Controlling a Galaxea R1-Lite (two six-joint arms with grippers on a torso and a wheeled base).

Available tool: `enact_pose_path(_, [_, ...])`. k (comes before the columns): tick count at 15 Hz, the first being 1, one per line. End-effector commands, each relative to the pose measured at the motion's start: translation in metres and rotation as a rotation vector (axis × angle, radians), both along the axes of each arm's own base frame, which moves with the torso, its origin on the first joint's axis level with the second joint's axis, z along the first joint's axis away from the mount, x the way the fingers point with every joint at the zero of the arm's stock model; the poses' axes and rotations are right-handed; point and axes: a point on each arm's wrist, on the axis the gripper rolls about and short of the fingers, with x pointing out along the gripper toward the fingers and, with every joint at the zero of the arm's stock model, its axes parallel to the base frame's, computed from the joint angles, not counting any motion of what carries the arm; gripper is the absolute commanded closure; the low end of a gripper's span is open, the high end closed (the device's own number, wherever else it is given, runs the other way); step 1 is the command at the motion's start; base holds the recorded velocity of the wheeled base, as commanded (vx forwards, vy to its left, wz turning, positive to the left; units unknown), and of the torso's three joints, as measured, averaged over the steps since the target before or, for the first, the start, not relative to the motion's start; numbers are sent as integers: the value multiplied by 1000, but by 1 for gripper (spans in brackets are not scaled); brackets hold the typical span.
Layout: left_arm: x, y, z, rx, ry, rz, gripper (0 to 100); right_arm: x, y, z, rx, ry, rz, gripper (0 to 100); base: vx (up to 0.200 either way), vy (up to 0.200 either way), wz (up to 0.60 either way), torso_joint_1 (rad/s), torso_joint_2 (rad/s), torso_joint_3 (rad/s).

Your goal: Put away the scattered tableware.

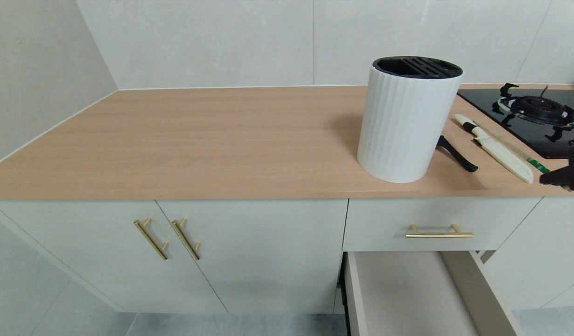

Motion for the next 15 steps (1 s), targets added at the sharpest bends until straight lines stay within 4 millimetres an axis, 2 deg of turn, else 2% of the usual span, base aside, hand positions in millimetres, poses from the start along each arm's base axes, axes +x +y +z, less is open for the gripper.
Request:
enact_pose_path(1, [0, 0, 0, 0, 1, 0, 0, -49, -9, 7, 58, -60, 54, 100, 0, 0, 0, 0, 0, 0])
enact_pose_path(5, [0, 0, 0, 0, 1, 0, 0, -90, -14, -6, 67, -18, 110, 100, 0, 0, 0, 0, 0, 0])
enact_pose_path(8, [0, 0, 0, 0, 1, 0, 0, -111, -13, -17, 82, 76, 296, 100, 0, 0, 0, 0, 0, 0])
enact_pose_path(10, [0, 0, 0, 0, 1, 0, 0, -109, -10, -28, 62, 160, 364, 100, 0, 0, 0, 0, 0, 0])
enact_pose_path(15, [0, 0, 0, 0, 1, 0, 0, -81, 1, -66, 50, 393, 439, 100, 0, 0, 0, 0, 0, 0])
